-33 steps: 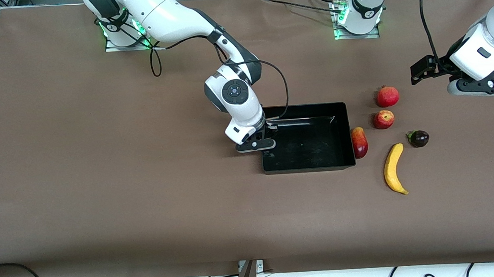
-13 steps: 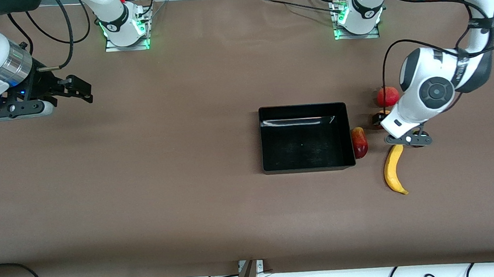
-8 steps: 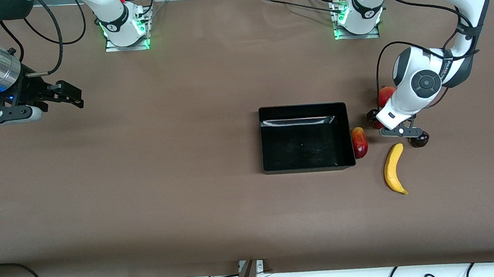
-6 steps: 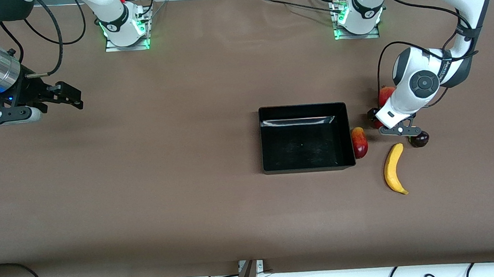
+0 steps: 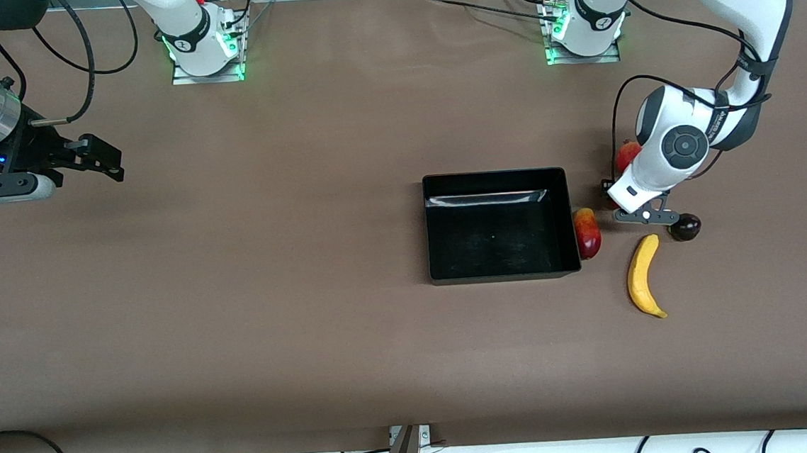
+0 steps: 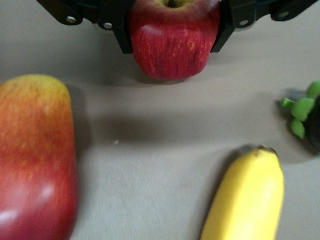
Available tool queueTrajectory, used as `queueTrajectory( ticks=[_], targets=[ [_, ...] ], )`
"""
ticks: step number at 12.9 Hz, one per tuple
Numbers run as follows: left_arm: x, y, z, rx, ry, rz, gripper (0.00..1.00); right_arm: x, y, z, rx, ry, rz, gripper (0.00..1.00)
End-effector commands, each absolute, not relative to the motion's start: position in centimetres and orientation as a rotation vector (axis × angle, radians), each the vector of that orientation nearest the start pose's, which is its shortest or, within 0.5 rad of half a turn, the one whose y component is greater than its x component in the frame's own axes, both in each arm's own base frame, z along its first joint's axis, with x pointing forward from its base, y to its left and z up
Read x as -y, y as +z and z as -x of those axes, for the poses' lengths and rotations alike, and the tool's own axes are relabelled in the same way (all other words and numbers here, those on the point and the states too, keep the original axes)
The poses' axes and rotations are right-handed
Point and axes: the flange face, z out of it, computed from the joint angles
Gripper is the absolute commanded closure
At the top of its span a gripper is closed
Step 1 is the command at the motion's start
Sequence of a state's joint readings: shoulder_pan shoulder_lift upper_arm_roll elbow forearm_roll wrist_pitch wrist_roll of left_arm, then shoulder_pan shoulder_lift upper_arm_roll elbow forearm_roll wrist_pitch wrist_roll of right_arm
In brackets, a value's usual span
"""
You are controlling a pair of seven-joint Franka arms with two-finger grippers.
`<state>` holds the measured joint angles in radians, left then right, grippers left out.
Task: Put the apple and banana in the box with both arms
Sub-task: 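Carry the apple over the box and lower it inside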
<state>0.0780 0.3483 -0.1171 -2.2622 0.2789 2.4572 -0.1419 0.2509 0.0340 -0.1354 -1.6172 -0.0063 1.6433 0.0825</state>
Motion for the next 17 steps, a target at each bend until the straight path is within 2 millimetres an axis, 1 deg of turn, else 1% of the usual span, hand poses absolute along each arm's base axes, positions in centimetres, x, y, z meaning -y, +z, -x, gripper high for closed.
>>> queueTrajectory(
  ticks=[1,2,3,4,5,6,7,8,9,10,11,12,13,14,15,17],
  targets=[
    [1.9,24.1,-56.4,-0.161,0.192,2.952,0.94,-6.8,59.4,-56.9,0.068,0.014,3.17,0.0],
    [2.6,27.2,-58.3,-0.145,0.244,2.926,0.94,-6.7,59.4,-56.9,0.061,0.007,3.172,0.0],
    [5.1,30.4,-59.6,-0.151,0.308,2.925,0.95,-6.7,59.5,-57.0,0.059,-0.003,3.171,0.0],
    [7.2,33.1,-60.6,-0.156,0.329,2.931,0.95,-6.4,59.5,-57.1,0.049,-0.01,3.169,0.0],
    [11.1,36.0,-61.3,-0.159,0.305,2.956,0.96,-6.3,59.2,-57.4,0.044,-0.012,3.167,0.0],
    [14.3,37.4,-61.5,-0.089,0.327,3.01,0.95,-6.3,59.4,-57.7,0.042,-0.05,3.165,0.0],
    [16.8,37.3,-61.2,0.034,0.363,3.063,0.95,-6.3,59.6,-57.9,0.043,-0.089,3.161,0.0],
    [18.9,35.7,-61.2,0.113,0.372,3.105,0.94,-6.4,59.6,-58.1,0.043,-0.101,3.16,0.0],
    [20.3,33.7,-61.1,0.183,0.374,3.126,0.92,-6.4,59.3,-58.2,0.043,-0.097,3.161,0.0],
    [22.1,31.2,-59.6,0.206,0.414,3.1,0.92,-6.5,59.3,-58.2,0.043,-0.097,3.161,0.0],
    [24.0,29.2,-57.7,0.163,0.4,3.083,0.91,-6.5,59.4,-58.2,0.045,-0.099,3.161,0.0],
    [25.3,27.4,-55.9,0.107,0.378,3.061,0.92,-6.6,59.4,-58.2,0.048,-0.101,3.161,0.0],
    [25.3,26.2,-55.4,0.101,0.341,3.075,0.92,-6.7,59.4,-58.2,0.048,-0.099,3.161,0.0],
    [25.5,24.2,-54.4,0.093,0.313,3.088,0.92,-6.7,59.4,-58.2,0.05,-0.101,3.16,0.0],
    [25.5,22.4,-53.9,0.106,0.312,3.094,0.9,-6.6,59.4,-58.2,0.048,-0.101,3.161,0.0],
    [25.1,21.2,-53.4,0.109,0.344,3.082,0.87,-6.6,59.3,-58.2,0.045,-0.097,3.161,0.0]
  ],
)
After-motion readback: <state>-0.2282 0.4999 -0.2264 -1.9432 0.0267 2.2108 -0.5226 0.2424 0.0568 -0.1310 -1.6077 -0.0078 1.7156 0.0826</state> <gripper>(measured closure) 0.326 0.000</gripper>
